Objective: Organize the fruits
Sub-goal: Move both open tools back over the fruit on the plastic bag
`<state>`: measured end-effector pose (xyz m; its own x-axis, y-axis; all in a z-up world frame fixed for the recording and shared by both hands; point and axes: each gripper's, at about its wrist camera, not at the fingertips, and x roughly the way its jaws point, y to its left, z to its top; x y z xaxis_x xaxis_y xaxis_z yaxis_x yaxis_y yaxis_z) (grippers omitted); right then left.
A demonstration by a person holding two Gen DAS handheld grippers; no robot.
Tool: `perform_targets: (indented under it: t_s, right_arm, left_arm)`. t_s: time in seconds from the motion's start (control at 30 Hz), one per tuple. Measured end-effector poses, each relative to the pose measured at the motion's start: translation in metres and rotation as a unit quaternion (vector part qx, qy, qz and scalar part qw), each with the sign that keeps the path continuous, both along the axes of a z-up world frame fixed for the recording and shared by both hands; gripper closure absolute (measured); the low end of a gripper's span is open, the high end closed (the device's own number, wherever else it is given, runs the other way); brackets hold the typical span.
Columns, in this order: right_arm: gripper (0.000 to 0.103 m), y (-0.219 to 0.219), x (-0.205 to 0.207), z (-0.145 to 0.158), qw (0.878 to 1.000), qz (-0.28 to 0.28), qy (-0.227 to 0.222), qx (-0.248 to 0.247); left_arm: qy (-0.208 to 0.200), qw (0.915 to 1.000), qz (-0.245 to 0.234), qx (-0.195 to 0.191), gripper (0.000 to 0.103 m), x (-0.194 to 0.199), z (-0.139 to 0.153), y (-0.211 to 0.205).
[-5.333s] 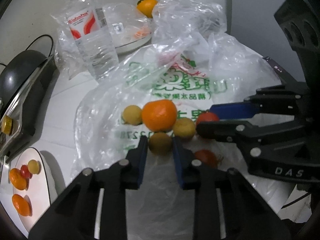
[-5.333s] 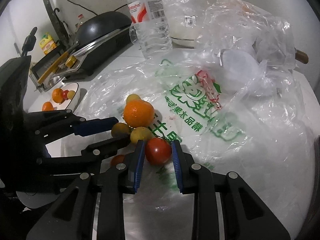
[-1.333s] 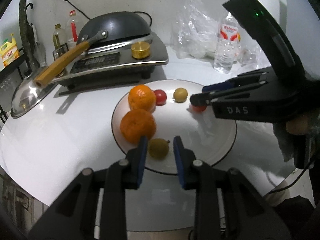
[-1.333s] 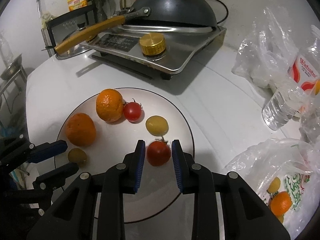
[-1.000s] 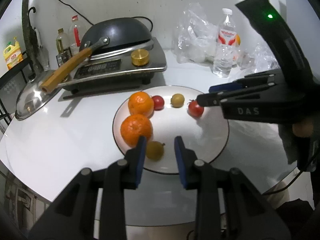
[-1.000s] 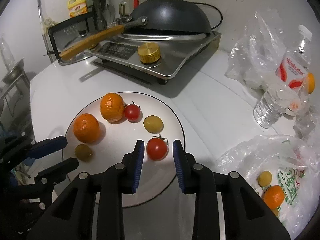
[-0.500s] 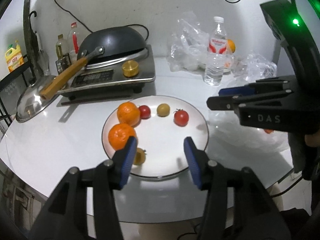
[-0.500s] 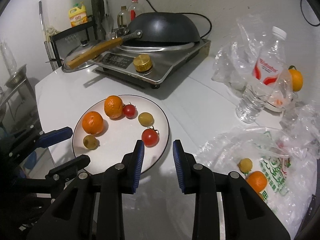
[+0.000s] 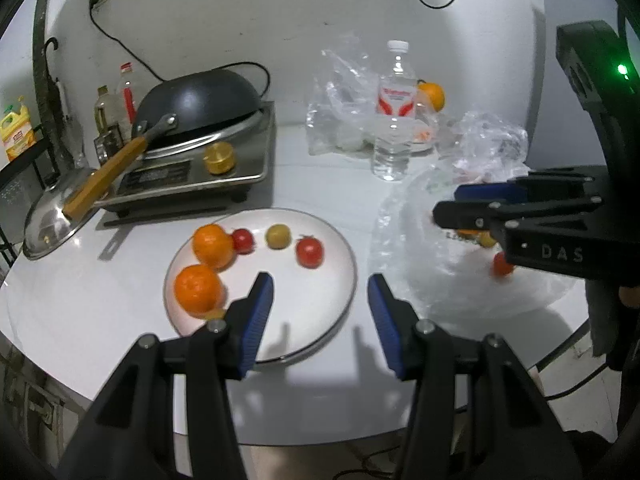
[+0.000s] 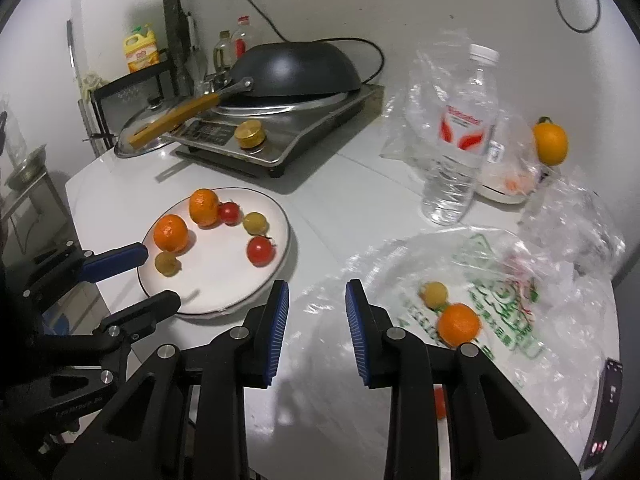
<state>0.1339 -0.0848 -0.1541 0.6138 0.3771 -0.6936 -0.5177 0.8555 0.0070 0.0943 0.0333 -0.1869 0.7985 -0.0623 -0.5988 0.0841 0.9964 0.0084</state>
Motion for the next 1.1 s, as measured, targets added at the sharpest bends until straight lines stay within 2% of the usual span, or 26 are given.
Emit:
perform_targets:
  t_s: [0.57,1.1]
  right_arm:
    - [0.072,-0.092,-0.013,-0.002,0.998,-0.057,-0.003,0.018]
    - [0.072,-0.161,-0.009,-0.023,0.996,-0.077,0.008,0.040]
  left_arm:
    - [0.004,0.9987,-0.047,0.020,0.052,0.014,0.010,-0.075]
    - [0.041,0.9929,-0.102,0.045,0.052,0.040,-0.008,-0.155]
